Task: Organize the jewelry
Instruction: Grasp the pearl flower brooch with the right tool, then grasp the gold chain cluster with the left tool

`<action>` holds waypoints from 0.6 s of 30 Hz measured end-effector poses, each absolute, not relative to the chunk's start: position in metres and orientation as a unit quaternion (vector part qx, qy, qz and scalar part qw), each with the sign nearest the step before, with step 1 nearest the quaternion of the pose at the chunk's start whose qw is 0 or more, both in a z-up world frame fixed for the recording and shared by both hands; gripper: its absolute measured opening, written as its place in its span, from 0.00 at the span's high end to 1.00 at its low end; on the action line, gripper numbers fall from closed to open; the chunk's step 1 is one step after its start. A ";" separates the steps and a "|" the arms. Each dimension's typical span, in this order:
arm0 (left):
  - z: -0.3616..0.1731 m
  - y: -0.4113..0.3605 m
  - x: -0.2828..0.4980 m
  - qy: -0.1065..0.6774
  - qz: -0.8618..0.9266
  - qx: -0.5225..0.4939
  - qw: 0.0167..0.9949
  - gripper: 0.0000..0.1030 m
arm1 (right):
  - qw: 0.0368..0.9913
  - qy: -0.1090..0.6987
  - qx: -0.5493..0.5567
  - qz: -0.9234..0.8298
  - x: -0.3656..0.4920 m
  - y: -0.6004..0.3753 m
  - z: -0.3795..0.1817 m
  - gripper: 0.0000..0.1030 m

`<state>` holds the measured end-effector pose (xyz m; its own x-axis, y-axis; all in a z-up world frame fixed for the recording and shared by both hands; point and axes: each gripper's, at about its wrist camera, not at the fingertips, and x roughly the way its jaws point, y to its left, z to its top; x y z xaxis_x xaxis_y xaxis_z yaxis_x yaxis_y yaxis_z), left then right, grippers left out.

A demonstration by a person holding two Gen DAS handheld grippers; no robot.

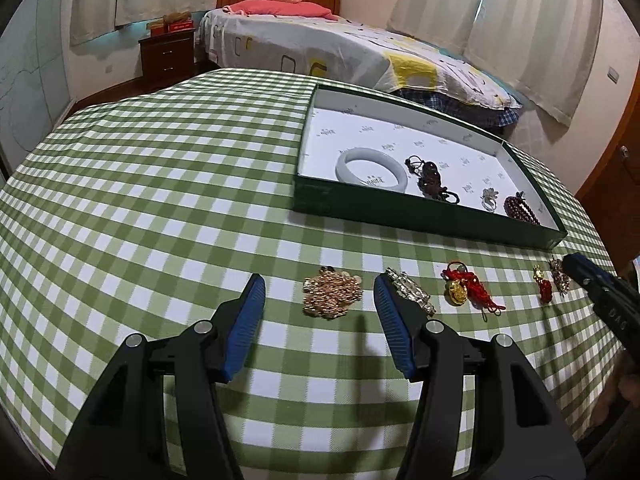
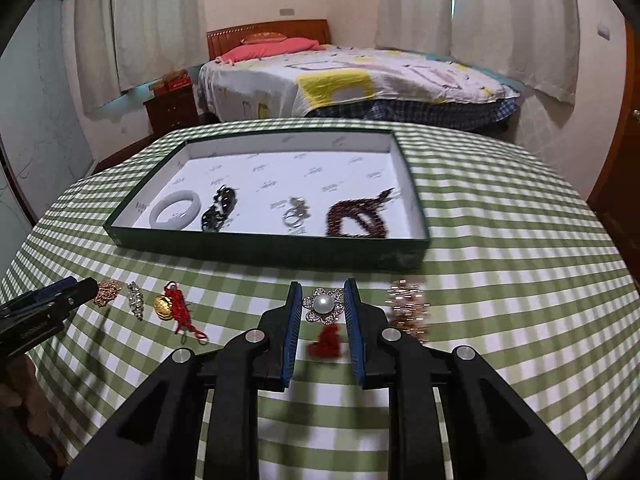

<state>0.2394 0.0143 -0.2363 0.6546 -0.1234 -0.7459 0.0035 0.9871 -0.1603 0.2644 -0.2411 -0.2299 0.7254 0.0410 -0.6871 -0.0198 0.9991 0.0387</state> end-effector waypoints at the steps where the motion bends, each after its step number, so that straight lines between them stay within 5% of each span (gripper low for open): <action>1: -0.238 0.013 0.241 0.416 -0.035 -0.074 0.906 0.46 | 0.930 0.367 0.016 0.013 0.262 -0.244 -0.229 0.78; 8: -0.247 0.003 0.252 0.429 -0.032 -0.071 0.900 0.51 | 0.932 0.360 0.031 0.000 0.254 -0.265 -0.226 0.78; 18: -0.249 0.001 0.256 0.432 -0.024 -0.057 0.900 0.72 | 0.932 0.360 0.046 -0.002 0.253 -0.276 -0.229 0.78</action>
<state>0.2558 0.0006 -0.2485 0.6250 -0.0920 -0.7752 -0.0062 0.9924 -0.1228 0.2530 -0.2761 -0.2292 0.7402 0.0294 -0.6718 0.0366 0.9958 0.0839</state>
